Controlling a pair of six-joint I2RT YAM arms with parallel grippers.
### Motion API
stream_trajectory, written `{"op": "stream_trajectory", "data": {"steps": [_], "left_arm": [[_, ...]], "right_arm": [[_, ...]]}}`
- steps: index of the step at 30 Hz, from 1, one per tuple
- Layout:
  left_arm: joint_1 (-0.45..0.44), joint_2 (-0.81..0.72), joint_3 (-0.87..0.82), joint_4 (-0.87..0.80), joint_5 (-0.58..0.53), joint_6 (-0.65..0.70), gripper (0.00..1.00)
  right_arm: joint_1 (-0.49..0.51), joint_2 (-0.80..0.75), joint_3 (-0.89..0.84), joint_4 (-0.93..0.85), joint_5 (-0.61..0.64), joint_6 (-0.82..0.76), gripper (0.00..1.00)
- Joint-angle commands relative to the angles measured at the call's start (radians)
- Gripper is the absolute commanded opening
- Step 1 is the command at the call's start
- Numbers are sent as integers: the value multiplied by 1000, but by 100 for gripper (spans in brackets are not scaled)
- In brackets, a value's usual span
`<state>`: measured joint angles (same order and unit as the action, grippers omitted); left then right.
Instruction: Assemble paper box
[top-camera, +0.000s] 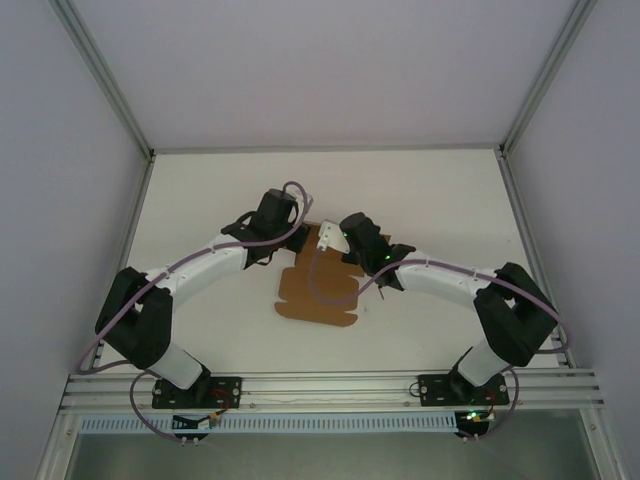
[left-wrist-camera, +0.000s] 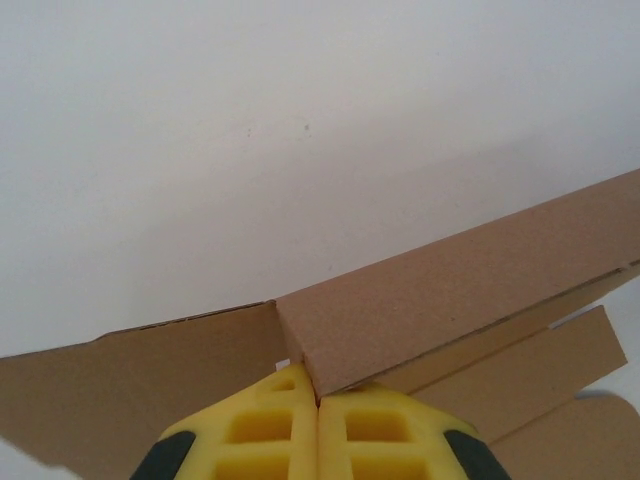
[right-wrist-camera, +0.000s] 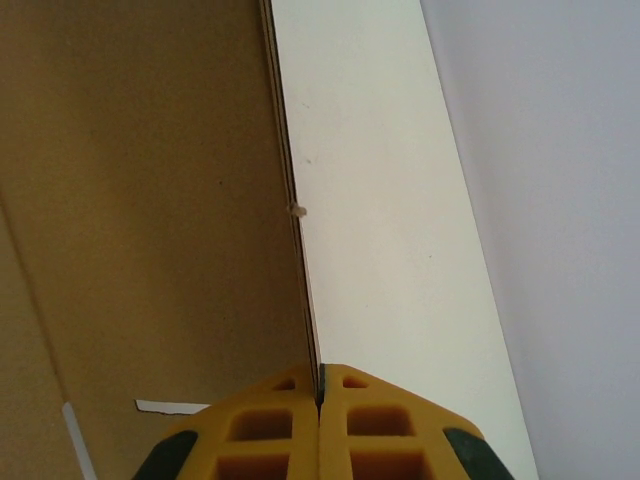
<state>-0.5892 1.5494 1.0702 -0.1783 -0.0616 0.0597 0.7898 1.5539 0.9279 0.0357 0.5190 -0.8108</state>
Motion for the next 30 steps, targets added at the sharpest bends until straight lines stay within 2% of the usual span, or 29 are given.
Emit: {"op": "stream_trajectory", "data": {"steps": [1,3,5,9,14,17,19,23,24,26,27,28,30], "left_arm": [[-12,11,7,34,-24,47,0],[-18,6,4,47,-17,63,0],[-17,1,0,58,-10,73,0],[-23,-8,-10,67,5,91,0],[-26,0,2,59,-10,78,0],[-28,8,13,59,-24,65,0],[-28,14,24,56,-24,51,21],[-26,-2,18,59,-62,0,52],[-25,-12,11,59,-85,-18,69],[-12,-36,1,43,-112,-54,83],[-4,-50,-3,29,-120,-77,95],[8,-67,-7,14,-122,-101,100],[39,-104,-23,-10,-117,-161,100]], "right_arm": [[-12,-34,36,-34,-36,32,10],[-27,-29,49,-42,-48,20,22],[-48,-22,71,-75,-76,18,27],[-78,-5,111,-87,-107,-8,29],[-82,20,137,-111,-134,-24,20],[-83,39,135,-111,-139,-37,8],[-82,50,128,-79,-125,-41,1],[-82,63,53,162,-56,-149,0],[-83,69,37,222,-38,-189,0],[-84,75,14,297,-39,-262,0],[-85,76,-2,325,-49,-295,0],[-87,81,-18,351,-59,-332,0],[-87,106,-50,402,-60,-404,0]]}}
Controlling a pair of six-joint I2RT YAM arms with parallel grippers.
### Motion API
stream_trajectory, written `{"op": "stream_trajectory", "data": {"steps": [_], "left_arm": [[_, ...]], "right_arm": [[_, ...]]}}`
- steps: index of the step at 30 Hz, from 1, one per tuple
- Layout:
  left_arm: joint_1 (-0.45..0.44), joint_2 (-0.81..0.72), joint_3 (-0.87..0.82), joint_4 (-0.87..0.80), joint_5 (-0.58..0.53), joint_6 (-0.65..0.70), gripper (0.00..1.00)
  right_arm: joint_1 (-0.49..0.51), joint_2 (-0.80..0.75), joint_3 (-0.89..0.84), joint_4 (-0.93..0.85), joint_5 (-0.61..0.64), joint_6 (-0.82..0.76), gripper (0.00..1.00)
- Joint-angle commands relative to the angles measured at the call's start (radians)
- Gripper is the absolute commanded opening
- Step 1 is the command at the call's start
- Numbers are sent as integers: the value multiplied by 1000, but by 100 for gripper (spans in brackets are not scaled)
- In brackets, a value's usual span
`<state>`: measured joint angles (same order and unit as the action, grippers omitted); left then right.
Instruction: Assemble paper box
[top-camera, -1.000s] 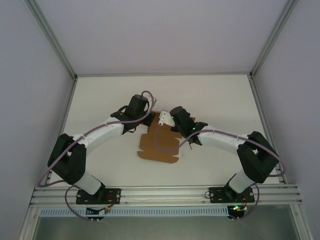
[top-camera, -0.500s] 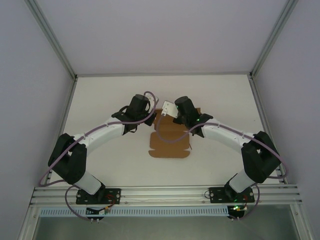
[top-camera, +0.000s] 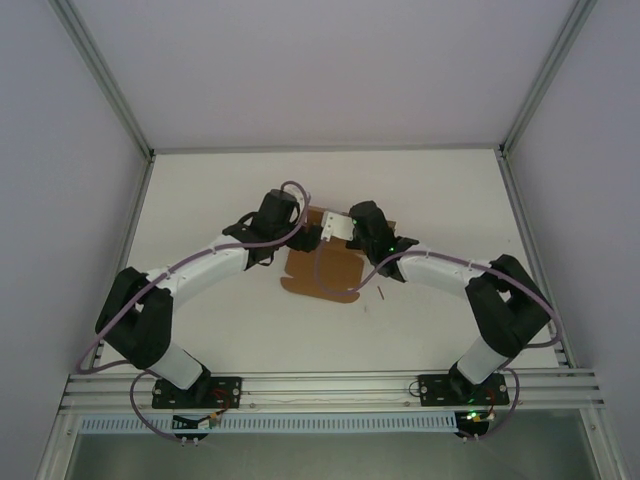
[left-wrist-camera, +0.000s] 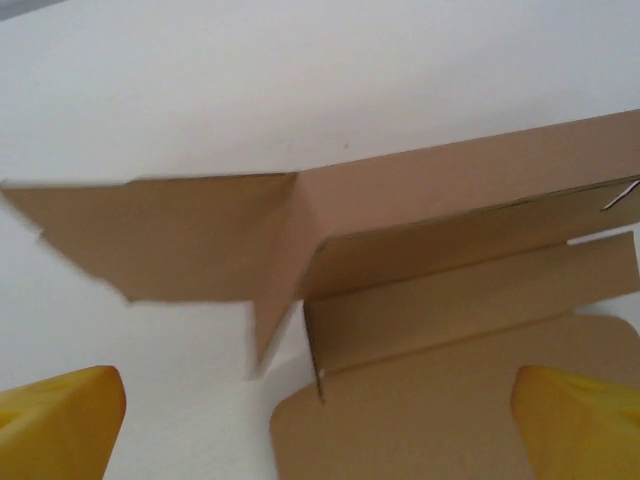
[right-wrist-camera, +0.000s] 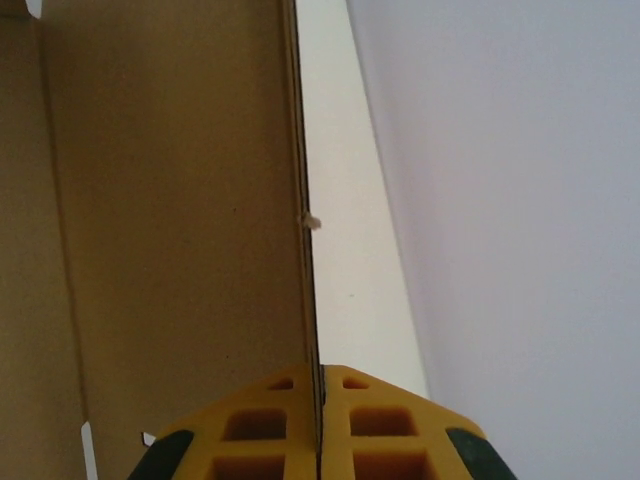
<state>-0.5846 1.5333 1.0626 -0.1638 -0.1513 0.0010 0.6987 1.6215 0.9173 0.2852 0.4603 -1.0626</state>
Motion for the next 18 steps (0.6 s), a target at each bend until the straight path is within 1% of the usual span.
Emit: {"op": "stream_trajectory", "data": {"steps": [1,4,6,8,11,12,14,16,18], "left_arm": [[51,-106,-20,-35,-17,-125,100],[118,-138,-14,-74,13,-202,100],[175,-135,8,-101,43,-248,100],[228,-109,37,-108,69,-271,100],[290,-52,73,-107,160,-264,100],[302,-30,88,-99,190,-236,100],[322,26,123,-69,267,-119,100],[337,88,170,-86,406,56,100],[351,132,204,-107,494,186,100]], "right_arm": [[4,51,-54,169,-5,-180,0],[5,104,-93,220,-19,-252,0],[4,150,-98,251,-4,-286,0],[5,187,-107,324,-1,-305,0],[6,199,-114,375,-8,-300,0],[6,198,-124,398,-13,-297,0],[6,191,-136,411,-11,-300,0],[4,178,-139,415,-11,-291,0],[8,165,-134,423,-15,-277,0]]}}
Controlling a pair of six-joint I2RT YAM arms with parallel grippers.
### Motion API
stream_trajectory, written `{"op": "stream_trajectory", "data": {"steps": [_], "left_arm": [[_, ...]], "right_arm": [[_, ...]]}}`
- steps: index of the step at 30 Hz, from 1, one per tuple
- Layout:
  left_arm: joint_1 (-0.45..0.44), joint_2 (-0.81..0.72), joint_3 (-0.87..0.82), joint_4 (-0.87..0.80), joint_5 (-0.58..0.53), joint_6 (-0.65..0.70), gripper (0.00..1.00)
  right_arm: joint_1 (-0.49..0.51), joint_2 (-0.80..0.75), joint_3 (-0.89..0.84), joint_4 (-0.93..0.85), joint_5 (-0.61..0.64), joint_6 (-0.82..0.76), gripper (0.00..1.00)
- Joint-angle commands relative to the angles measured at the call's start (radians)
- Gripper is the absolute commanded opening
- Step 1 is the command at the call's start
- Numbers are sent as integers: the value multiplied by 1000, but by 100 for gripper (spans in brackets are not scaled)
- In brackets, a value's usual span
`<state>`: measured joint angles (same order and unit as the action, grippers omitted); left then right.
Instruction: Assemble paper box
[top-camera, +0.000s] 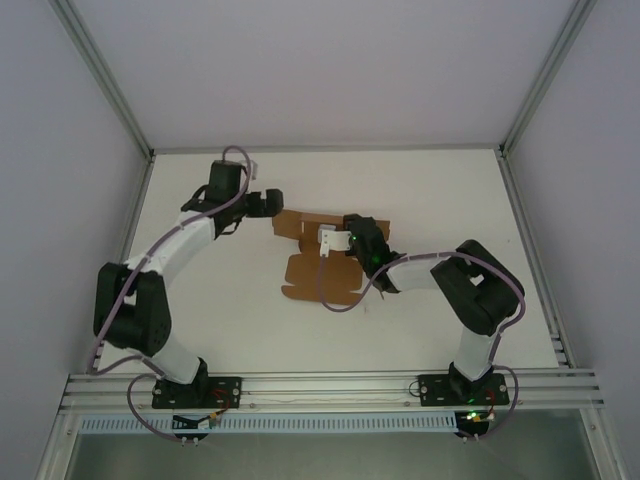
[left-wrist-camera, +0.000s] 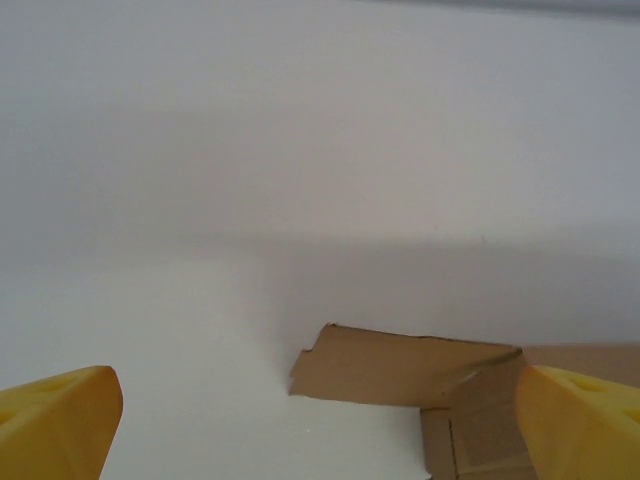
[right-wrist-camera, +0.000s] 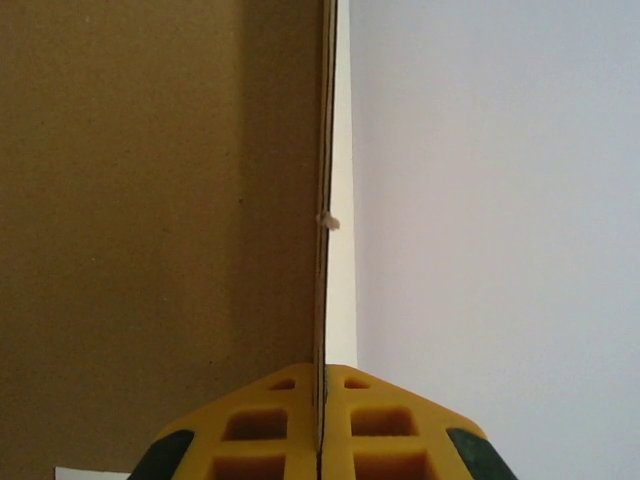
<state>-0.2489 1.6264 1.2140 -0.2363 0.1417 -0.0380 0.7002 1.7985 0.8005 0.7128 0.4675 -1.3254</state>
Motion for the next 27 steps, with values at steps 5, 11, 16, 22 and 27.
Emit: {"op": "stream_trajectory", "data": {"steps": [5,11,16,22,27], "left_arm": [[43,171,250,-289,265,424,100],[43,268,345,-467,300,664,97],[43,333,428,-598,356,776,91],[42,401,505,-579,346,759,78],[39,437,543,-589,342,796,67]], "right_arm": [[6,-20,-31,43,-17,-42,0],[6,-49,-38,25,-32,-4,0],[6,-60,-31,6,-31,8,0],[16,-74,-12,-29,-21,56,0],[20,-90,-7,-68,-29,90,0]]}}
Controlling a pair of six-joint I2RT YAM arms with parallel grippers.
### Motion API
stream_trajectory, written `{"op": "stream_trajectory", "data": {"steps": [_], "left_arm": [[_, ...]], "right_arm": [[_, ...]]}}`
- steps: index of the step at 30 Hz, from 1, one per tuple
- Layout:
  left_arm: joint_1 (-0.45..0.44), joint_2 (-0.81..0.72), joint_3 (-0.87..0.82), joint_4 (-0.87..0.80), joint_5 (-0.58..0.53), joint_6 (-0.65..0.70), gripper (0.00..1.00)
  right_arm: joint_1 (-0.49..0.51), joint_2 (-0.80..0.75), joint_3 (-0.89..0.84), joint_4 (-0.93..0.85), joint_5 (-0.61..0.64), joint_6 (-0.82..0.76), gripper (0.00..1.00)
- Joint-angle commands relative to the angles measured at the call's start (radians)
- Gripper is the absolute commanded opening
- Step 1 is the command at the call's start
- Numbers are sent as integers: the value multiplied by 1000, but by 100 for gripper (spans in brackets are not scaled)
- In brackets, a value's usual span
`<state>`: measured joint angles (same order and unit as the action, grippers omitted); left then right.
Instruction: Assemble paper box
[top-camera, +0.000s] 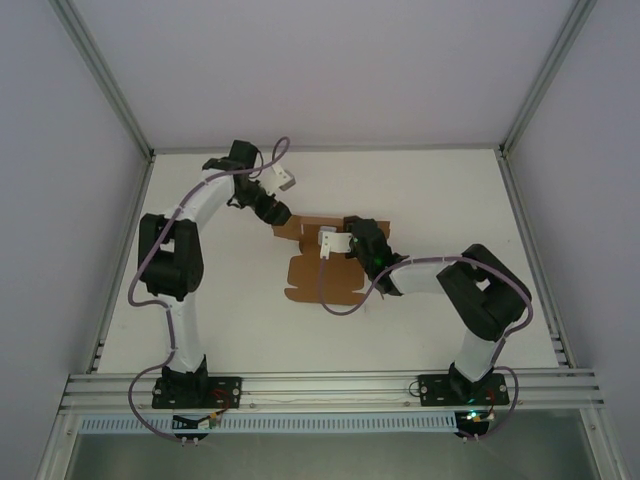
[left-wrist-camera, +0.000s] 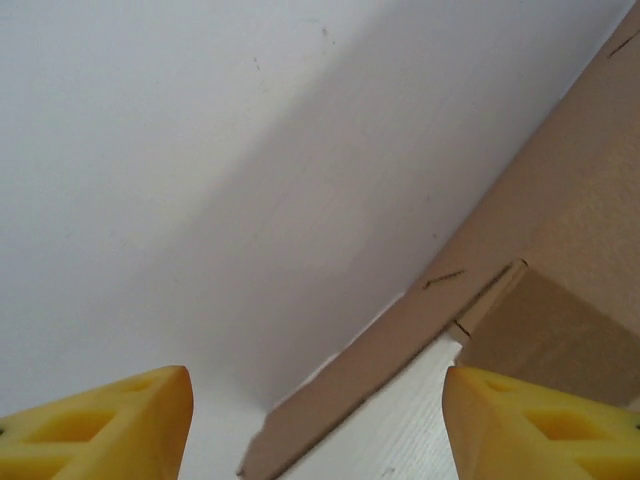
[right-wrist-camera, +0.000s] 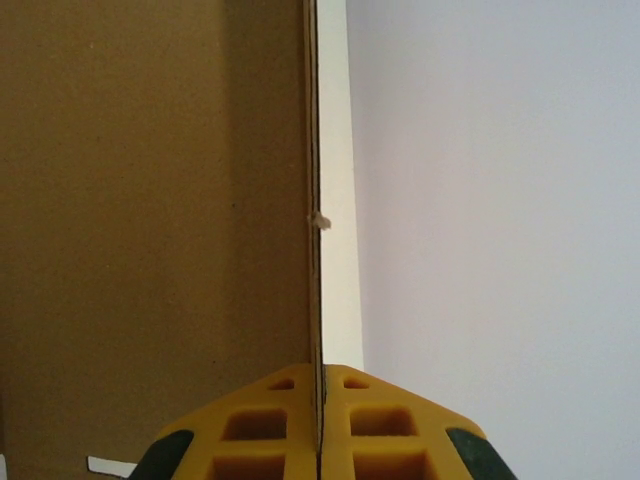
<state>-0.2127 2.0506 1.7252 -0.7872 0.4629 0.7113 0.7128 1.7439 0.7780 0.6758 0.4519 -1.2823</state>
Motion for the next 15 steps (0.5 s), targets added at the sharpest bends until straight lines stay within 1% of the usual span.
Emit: {"op": "stream_trajectory", "data": {"steps": [1,3,5,7,8,9,10,14,15], "left_arm": [[2,20,42,-37,11,50,67],[0,48,93,-83,18,73,67],[-6,77,140,-148,35,97,67],[-12,95,153,-187,39,126,66],[-15,97,144,-178,30,126,64],[-15,97,132,-163,20,122,60],[-16,98,121,-156,18,120,59],[-21,92,111,-164,70,125,54],[-26,87,110,-170,76,130,51]], "right_arm": [[7,-39,18,-35,-17,53,0],[9,-37,28,-72,-10,62,0],[10,-34,32,-70,-6,62,0],[9,-29,36,-67,2,63,0],[8,-28,38,-65,4,66,0],[8,-28,39,-67,4,69,0],[8,-28,40,-68,4,69,0],[10,-24,43,-82,2,70,0],[9,-22,46,-84,2,72,0]]}}
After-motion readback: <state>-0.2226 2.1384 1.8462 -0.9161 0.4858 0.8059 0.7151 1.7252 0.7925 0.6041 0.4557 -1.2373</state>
